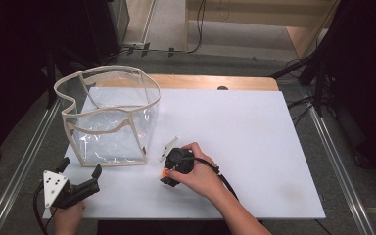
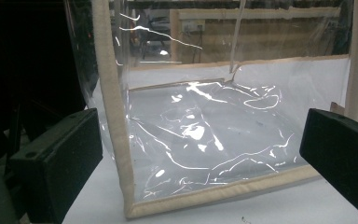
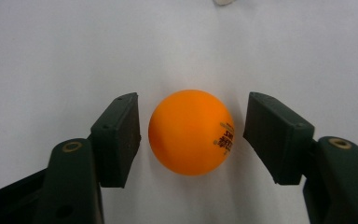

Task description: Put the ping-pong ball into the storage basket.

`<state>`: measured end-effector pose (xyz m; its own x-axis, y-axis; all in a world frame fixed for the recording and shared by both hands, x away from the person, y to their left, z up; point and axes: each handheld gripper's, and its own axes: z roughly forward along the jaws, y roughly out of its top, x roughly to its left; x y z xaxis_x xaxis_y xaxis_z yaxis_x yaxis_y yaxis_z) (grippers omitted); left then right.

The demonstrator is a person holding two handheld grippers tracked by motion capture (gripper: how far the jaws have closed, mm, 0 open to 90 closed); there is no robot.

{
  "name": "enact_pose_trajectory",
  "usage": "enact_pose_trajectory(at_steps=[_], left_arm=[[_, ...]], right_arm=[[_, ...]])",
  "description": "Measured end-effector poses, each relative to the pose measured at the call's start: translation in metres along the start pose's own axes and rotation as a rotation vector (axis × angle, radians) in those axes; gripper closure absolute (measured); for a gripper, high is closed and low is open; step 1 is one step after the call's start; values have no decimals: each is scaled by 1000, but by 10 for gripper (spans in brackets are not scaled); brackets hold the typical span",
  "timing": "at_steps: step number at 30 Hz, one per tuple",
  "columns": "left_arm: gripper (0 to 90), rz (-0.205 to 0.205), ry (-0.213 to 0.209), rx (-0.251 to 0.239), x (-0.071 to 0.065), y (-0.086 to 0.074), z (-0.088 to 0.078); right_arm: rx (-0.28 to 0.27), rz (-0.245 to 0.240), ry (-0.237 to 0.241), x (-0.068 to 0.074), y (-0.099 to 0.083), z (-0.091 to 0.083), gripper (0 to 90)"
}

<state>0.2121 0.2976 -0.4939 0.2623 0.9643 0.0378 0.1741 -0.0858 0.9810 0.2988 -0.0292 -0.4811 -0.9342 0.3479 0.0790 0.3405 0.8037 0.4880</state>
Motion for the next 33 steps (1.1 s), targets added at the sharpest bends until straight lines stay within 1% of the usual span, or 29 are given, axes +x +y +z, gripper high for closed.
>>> enact_pose_trajectory(at_steps=[1, 2, 3, 6, 7, 11, 13, 14, 15, 16, 18, 19, 21, 22, 23, 24, 25, 26, 29, 31, 32, 33], left_arm=[[0, 0, 0, 0, 0, 0, 0], [0, 0, 0, 0, 0, 0, 0], [0, 0, 0, 0, 0, 0, 0], [0, 0, 0, 0, 0, 0, 0], [0, 0, 0, 1, 0, 0, 0], [0, 0, -1, 0, 0, 0, 0], [0, 1, -2, 0, 0, 0, 0], [0, -1, -3, 0, 0, 0, 0], [0, -2, -3, -2, 0, 0, 0], [0, -2, -2, -1, 0, 0, 0], [0, 2, -1, 1, 0, 0, 0], [0, 4, -1, 2, -1, 0, 0], [0, 5, 0, 1, -1, 0, 0], [0, 5, 3, 1, -1, 0, 0], [0, 6, 4, 2, -1, 0, 0], [0, 8, 8, 3, -1, 0, 0], [0, 8, 8, 3, -1, 0, 0], [0, 13, 10, 5, -2, 0, 0], [0, 18, 10, 7, -2, 0, 0], [0, 21, 10, 7, -3, 0, 0], [0, 22, 10, 7, -3, 0, 0], [0, 23, 10, 6, -3, 0, 0]], right_arm=[[14, -10, 5, -1, 0, 0, 397], [14, -10, 5, -1, 0, 0, 397], [27, -16, 18, -1, 0, 1, 425], [34, -19, 23, -1, -1, 2, 445], [44, -31, 17, -1, -1, 3, 473], [44, -30, 11, -2, 0, 3, 480], [42, -33, 18, -2, 0, 2, 481], [41, -40, 18, -3, 0, 2, 481], [45, -22, 21, -3, 0, 0, 481], [36, -21, 30, -6, 1, -2, 481], [38, -14, 34, -6, 0, -3, 481], [32, -19, 60, -7, 0, -7, 481], [29, -19, 63, -7, 0, -8, 481], [26, -21, 72, -7, 0, -9, 481], [23, -31, 67, -7, -1, -11, 481], [11, -30, 60, -8, -2, -13, 480], [11, -30, 60, -8, -2, -13, 480], [2, -25, 60, -9, -3, -16, 480], [-2, -20, 58, -11, -4, -19, 481], [-5, -17, 65, -13, -5, -21, 481], [-3, 0, 57, -13, -6, -23, 481], [-7, -2, 56, -15, -6, -24, 481]])
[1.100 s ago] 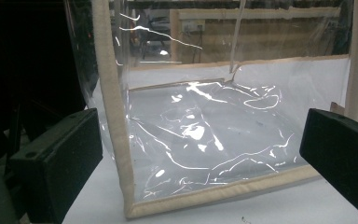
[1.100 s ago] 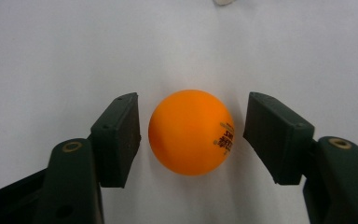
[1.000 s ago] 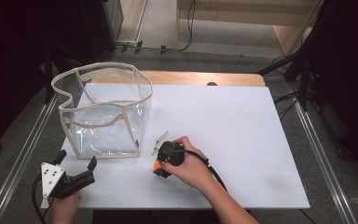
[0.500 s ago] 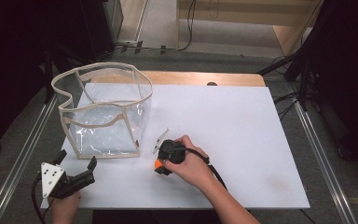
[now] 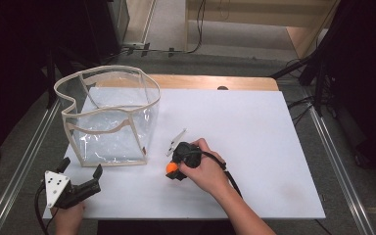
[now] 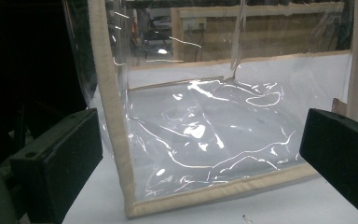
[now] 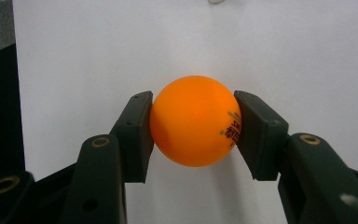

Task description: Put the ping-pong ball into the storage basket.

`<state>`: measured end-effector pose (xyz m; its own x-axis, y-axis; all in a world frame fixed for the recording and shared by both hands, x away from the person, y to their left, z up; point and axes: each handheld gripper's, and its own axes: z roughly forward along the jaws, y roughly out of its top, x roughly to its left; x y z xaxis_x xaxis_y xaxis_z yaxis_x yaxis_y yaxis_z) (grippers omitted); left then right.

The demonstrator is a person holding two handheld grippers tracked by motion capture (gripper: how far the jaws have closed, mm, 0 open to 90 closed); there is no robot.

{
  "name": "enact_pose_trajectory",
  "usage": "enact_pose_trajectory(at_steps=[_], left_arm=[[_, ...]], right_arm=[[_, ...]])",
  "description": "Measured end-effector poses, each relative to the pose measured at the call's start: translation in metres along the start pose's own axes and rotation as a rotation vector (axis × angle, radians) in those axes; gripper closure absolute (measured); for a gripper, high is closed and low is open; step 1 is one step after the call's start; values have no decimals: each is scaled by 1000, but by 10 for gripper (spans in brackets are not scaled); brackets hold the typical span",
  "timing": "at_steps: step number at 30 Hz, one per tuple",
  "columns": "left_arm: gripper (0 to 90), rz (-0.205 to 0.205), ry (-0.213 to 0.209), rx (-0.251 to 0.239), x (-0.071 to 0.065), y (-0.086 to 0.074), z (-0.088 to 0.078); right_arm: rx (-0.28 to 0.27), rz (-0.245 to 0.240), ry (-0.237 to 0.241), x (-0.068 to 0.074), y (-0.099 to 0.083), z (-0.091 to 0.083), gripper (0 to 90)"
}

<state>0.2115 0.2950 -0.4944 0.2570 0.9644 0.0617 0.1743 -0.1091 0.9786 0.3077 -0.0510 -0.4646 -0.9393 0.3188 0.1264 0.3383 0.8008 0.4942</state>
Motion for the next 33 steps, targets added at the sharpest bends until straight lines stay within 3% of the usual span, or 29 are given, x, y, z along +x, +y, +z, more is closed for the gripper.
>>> enact_pose_trajectory(at_steps=[3, 33], left_arm=[[0, 0, 0, -1, 0, 0, 0], [0, 0, -4, 0, 0, 0, 0]], right_arm=[[-26, -6, 3, -3, -1, -3, 481], [-40, -10, 13, -9, 15, -19, 483]])
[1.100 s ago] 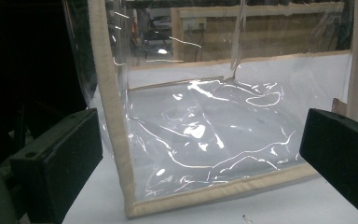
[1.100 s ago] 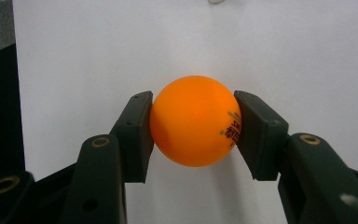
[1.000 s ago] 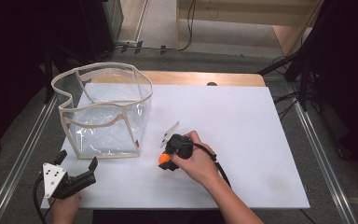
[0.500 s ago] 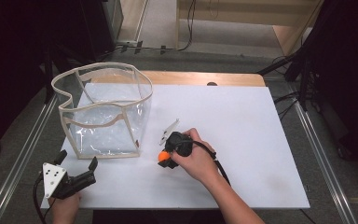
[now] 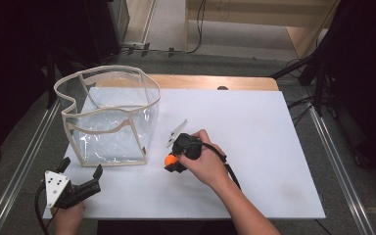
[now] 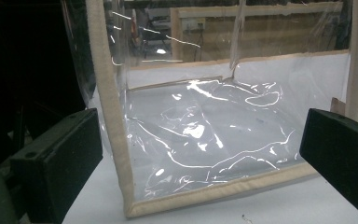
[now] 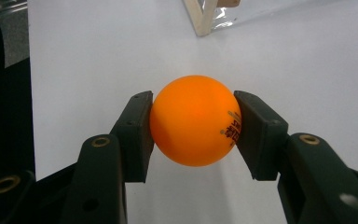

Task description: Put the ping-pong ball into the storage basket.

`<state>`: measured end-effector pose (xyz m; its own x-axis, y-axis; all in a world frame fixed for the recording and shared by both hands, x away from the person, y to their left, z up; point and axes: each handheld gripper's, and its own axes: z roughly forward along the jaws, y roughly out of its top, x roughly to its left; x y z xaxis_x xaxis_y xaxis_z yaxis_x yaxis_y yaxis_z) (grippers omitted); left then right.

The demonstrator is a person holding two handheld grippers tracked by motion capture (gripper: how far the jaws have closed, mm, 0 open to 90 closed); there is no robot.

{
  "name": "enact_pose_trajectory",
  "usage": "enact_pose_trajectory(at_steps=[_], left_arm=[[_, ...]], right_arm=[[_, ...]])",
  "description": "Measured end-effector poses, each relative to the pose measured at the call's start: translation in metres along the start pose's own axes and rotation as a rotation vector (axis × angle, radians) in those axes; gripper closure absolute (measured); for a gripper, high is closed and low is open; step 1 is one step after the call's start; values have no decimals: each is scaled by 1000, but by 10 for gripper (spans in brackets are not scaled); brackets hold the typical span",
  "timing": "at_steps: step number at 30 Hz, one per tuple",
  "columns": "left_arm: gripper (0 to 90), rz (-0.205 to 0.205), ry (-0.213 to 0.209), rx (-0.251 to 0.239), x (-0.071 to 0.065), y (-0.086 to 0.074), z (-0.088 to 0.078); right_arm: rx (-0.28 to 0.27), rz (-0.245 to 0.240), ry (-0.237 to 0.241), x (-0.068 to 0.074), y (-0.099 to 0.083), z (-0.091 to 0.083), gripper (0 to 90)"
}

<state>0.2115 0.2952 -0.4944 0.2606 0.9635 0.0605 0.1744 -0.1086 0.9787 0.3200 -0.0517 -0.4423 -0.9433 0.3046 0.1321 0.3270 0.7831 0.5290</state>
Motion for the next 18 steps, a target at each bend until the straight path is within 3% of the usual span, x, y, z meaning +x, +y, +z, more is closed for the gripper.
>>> enact_pose_trajectory(at_steps=[18], left_arm=[[0, -7, -6, 0, 1, 0, 0]], right_arm=[[-30, -3, -9, -9, 17, -20, 483]])
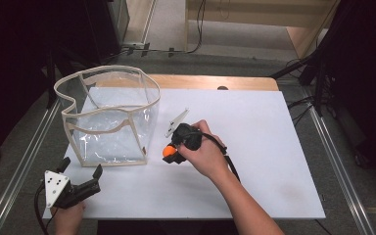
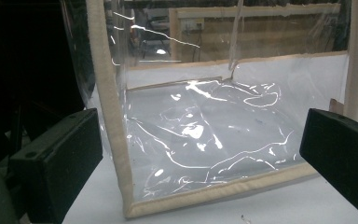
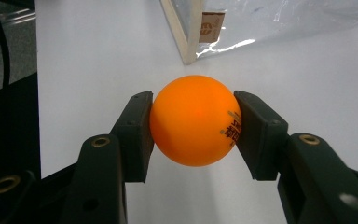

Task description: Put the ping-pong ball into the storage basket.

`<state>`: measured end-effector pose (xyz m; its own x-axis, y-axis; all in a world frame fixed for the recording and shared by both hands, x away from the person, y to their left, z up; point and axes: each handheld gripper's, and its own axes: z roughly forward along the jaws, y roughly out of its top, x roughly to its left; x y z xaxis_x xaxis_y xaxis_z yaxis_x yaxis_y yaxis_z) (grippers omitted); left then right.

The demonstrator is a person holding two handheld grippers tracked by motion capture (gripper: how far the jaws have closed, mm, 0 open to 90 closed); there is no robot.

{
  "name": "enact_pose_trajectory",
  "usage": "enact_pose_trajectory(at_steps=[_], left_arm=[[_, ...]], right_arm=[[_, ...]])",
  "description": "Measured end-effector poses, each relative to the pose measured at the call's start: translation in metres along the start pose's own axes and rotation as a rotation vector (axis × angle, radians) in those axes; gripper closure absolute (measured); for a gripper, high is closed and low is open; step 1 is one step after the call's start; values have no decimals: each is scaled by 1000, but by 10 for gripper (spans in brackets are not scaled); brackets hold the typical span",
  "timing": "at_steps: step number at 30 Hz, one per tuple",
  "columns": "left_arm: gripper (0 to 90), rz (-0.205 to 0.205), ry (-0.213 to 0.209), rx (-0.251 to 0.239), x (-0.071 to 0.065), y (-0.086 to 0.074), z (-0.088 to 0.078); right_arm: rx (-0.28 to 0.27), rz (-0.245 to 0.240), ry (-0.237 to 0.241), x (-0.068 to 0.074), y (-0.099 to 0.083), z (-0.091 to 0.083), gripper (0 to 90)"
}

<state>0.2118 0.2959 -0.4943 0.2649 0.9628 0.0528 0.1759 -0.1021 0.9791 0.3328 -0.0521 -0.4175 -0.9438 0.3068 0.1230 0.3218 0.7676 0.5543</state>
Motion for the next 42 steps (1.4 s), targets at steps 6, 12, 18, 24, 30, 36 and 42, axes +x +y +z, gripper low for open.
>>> enact_pose_trajectory(at_steps=[6, 12, 18, 24, 30, 36, 42], left_arm=[[0, 0, 0, 1, 0, 0, 0], [0, -6, 1, -2, 1, 0, 0], [0, -8, 4, -4, 1, 0, 0], [0, -9, 2, -4, 1, 0, 0], [0, -8, 0, -4, 1, 0, 0], [0, -9, 0, -4, 1, 0, -1], [0, -8, -1, -3, 1, 0, -1]], right_arm=[[-3, -5, 3, -1, 5, -5, 483], [-8, -1, 9, -4, 9, -9, 483], [-9, -2, 17, -7, 13, -11, 483], [-18, -11, 22, -9, 18, -14, 483], [-26, -10, 21, -11, 24, -18, 483], [-25, -15, 22, -11, 28, -20, 483], [-30, -22, 17, -13, 31, -27, 483]])
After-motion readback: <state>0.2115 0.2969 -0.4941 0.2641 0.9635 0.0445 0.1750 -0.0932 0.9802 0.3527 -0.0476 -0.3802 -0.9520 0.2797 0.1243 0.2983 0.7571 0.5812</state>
